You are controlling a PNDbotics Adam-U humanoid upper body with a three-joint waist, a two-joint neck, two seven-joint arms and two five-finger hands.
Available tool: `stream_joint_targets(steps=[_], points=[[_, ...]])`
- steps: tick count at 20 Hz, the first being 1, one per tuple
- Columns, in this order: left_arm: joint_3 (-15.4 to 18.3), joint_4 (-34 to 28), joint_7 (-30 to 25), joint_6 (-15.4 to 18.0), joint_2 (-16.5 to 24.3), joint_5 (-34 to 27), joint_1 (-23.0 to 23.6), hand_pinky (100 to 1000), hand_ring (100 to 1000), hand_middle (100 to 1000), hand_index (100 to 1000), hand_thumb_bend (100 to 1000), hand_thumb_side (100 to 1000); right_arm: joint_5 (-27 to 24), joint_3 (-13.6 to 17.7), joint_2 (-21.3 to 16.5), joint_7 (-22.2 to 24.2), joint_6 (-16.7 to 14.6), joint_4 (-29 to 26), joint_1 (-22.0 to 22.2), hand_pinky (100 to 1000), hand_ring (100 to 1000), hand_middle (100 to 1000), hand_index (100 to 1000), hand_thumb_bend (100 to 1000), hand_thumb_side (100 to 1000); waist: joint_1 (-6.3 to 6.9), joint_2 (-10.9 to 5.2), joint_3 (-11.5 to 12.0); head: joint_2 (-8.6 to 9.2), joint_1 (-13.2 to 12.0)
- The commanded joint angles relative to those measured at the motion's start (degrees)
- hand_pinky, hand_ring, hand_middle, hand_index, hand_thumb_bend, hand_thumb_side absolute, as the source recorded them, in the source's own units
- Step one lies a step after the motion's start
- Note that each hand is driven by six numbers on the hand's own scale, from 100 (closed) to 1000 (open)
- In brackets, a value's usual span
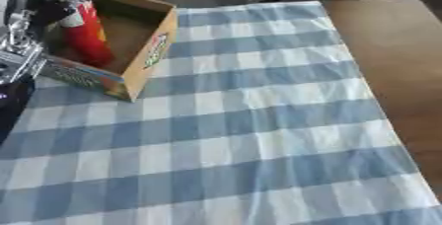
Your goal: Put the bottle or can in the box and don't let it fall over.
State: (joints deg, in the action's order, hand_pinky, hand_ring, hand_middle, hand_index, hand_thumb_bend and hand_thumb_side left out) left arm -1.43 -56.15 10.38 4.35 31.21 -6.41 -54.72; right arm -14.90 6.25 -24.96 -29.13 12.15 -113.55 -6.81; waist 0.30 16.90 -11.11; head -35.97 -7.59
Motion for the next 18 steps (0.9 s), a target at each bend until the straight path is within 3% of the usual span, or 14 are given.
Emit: stream_joint_targets(steps=[1, 10, 18], points=[[1.2, -4.0, -0.1, -0.4, 2.8, 0.9, 0.4, 1000, 1000, 807, 834, 1000, 243, 0.1, 0.6, -1.6, 0.0, -0.2, -1.0, 0.6, 864, 1000, 901, 780, 100, 860, -0.20, -1.94, 0.7, -1.25, 1.1], [3.4, -14.8, -2.1, 3.7, 10.1, -3.4, 10.9, 1000, 996, 805, 831, 988, 230, 0.3, 1.2, -1.9, -0.7, -0.5, -1.0, 1.8, 864, 1000, 902, 780, 100, 854, -0.41, -3.23, 4.3, -3.32, 4.8], [9.1, -25.5, 2.5, 5.9, 14.1, -6.8, 19.8, 1000, 973, 789, 823, 910, 198, 0.6, 1.7, -2.1, -0.9, -0.9, -1.0, 2.7, 865, 1000, 902, 780, 100, 844, -1.53, -3.34, 5.1, -3.29, 6.0]])
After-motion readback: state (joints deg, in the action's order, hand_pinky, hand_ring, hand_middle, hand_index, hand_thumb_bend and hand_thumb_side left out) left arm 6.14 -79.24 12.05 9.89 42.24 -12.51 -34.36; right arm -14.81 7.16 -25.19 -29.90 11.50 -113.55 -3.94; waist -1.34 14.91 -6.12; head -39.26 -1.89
